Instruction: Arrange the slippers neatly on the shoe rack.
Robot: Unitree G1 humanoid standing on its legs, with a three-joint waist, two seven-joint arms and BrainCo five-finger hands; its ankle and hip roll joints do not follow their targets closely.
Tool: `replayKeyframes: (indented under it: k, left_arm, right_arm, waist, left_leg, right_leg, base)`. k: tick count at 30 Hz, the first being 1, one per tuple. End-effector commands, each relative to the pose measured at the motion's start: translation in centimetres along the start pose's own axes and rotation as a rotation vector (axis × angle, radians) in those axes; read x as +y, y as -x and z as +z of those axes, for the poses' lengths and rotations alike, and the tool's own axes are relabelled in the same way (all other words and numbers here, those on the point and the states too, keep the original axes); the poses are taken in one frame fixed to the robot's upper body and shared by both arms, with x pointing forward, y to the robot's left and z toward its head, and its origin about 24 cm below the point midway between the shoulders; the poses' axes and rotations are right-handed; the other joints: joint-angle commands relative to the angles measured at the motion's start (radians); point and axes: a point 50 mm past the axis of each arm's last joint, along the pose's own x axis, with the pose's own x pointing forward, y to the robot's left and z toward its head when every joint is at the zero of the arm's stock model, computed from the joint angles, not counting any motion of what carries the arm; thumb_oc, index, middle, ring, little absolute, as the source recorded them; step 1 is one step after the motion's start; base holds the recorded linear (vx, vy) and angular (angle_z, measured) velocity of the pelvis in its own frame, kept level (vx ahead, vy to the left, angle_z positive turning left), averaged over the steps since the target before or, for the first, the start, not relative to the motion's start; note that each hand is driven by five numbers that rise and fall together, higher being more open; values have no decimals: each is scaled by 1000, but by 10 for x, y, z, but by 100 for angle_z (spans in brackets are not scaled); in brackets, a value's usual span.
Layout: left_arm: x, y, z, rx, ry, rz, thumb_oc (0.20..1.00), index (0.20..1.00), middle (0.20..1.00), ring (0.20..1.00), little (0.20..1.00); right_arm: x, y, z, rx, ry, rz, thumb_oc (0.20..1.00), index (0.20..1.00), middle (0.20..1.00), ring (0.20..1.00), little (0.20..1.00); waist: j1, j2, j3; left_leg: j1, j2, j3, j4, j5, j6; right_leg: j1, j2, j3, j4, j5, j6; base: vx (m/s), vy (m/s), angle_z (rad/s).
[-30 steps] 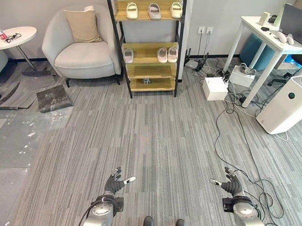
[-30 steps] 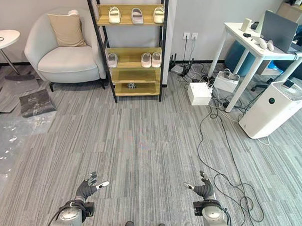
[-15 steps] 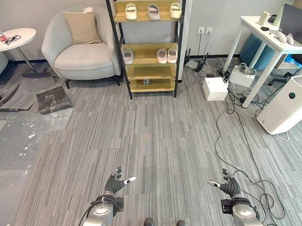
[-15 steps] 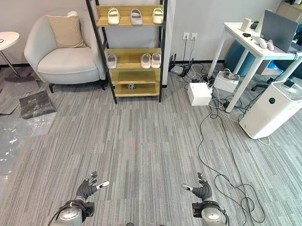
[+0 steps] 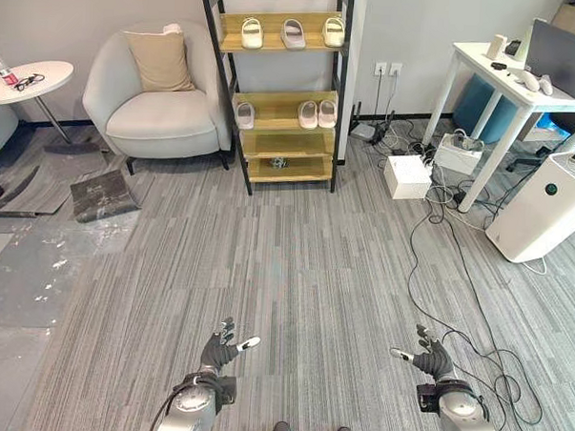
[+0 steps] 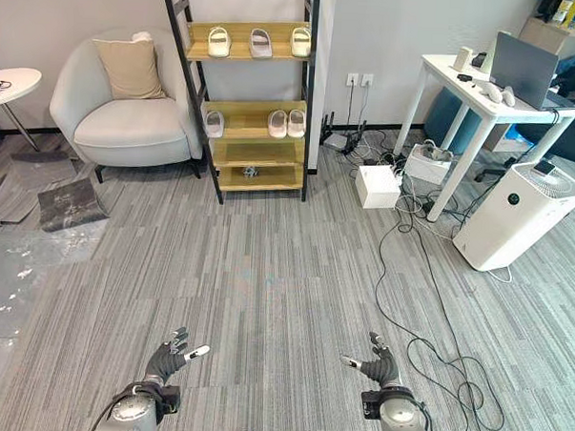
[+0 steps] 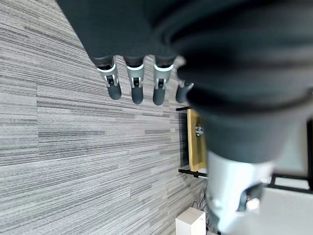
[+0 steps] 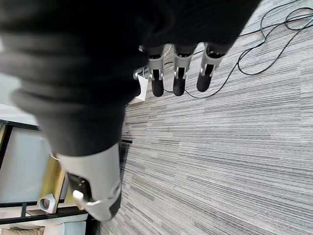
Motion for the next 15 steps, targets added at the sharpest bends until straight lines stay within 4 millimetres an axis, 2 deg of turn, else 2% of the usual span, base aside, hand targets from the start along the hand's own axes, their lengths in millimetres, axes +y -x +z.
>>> replayKeyframes:
  k: [1,5,12,15]
  left_arm:
    - [4,-8,20,-76,11,8,1000,1000,1000,1000,1000]
    - [6,-7,17,-64,19,13,1000,1000,1000,1000,1000]
    - [8,-10,35,-144,-63,2,1000,1000,1000,1000,1000]
    - [10,-12,43,-172,-64,17,1000,1000,1000,1000,1000]
  right_arm:
    - [8,-8,24,-87,1,30,1000,1000,1000,1000,1000]
    - [10,-8,26,-91,10,36,1000,1000,1000,1000,1000]
    - [12,-15,41,-131,-11,31,1000,1000,1000,1000,1000]
    - [12,-16,53,-178,-34,28,1000,1000,1000,1000,1000]
  waist:
    - [-2,-41,13]
    - [-1,-52,30]
    - [7,-68,62]
    - [7,-62,85]
  left_leg:
    - [23,54,-70,-8,-95,-60]
    - [17,47,-70,-8,-98,-54]
    - [-7,10,-66,9,-116,-21]
    - [-33,-16,-63,40,-135,9]
  right_leg:
    - [26,-89,14,2,-103,97]
    - [25,-96,10,2,-100,101]
    - [-5,-130,32,18,-76,124]
    - [-109,-160,73,185,-96,149]
  base:
    - [5,9,-5]
    - [17,47,-2]
    - [1,120,-3]
    - [-56,198,-14]
